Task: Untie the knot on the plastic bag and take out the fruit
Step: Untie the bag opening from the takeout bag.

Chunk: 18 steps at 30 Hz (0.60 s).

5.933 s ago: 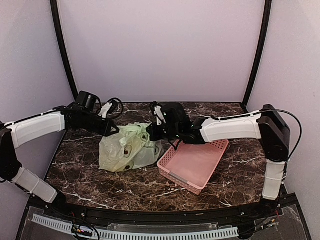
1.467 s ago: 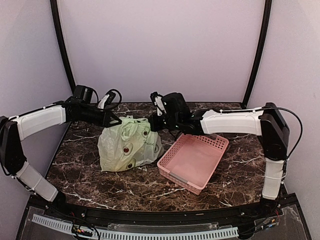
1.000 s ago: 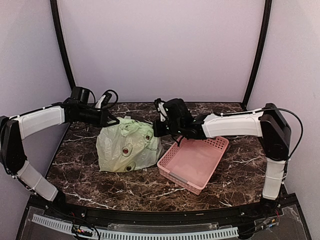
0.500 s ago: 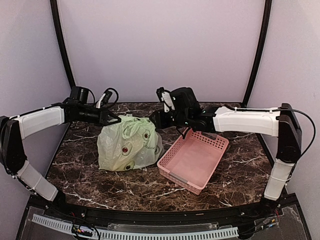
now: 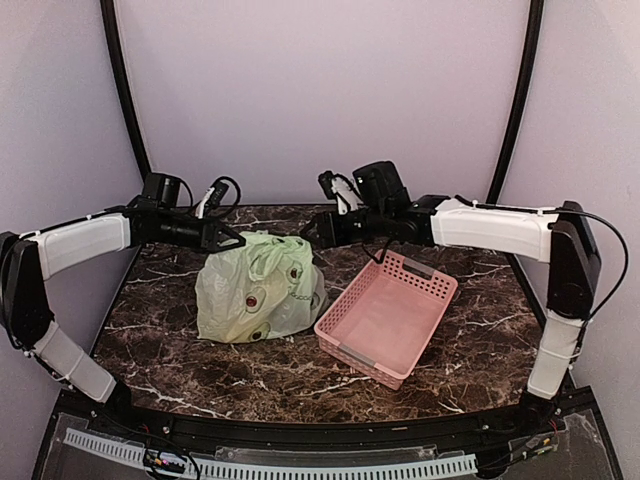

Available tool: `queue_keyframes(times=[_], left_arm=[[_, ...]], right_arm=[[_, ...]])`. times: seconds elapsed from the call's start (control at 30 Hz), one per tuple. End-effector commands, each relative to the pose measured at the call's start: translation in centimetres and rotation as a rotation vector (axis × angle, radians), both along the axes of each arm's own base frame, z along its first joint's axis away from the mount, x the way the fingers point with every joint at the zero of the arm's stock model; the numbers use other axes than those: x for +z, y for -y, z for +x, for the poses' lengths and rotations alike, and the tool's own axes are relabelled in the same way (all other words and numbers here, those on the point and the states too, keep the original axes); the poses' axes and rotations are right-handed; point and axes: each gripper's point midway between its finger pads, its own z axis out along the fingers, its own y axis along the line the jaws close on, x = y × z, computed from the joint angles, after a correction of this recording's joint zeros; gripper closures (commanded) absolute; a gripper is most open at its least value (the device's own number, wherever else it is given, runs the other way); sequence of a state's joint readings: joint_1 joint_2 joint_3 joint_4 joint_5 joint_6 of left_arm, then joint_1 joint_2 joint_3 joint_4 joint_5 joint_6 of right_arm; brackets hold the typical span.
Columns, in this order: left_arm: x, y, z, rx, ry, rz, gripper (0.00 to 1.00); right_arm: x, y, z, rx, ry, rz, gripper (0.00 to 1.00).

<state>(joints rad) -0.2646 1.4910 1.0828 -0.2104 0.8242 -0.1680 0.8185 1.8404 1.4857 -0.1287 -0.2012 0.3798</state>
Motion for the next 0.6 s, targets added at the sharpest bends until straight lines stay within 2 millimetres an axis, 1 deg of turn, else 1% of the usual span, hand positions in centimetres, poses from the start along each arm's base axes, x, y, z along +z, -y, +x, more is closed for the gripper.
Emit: queue_keyframes(times=[0.0,0.2,0.37,0.5,0.57], left_arm=[[0.7,0.2,-0.7,-0.019,0.039,0.008,0.99],[0.5,0.3,-0.7,-0.016,0.05,0.027,0.99],[0.5,0.4,-0.8,-0.019,0.052,0.033,0.99],[0.5,0.4,-0.8,-0.016,0.057,0.039,0.99],[0.5,0.4,-0.8,-0.017,0.058,0.04,0.99]], right_arm=[[0.7,-1.1,-0.3,0.073,-0.037,0.044,0.45],[-0.3,-1.9,0.4,0.079,-0.054,0.022,0.44],[-1.1,-2.4,1.2,0.075,-0.065,-0.001,0.49],[-1.7,-2.8,1.4,0.083,-0.078,-0.009,0.51],[-1.9,-3.0,1.4,0.09,-0.084,-0.009,0.54]])
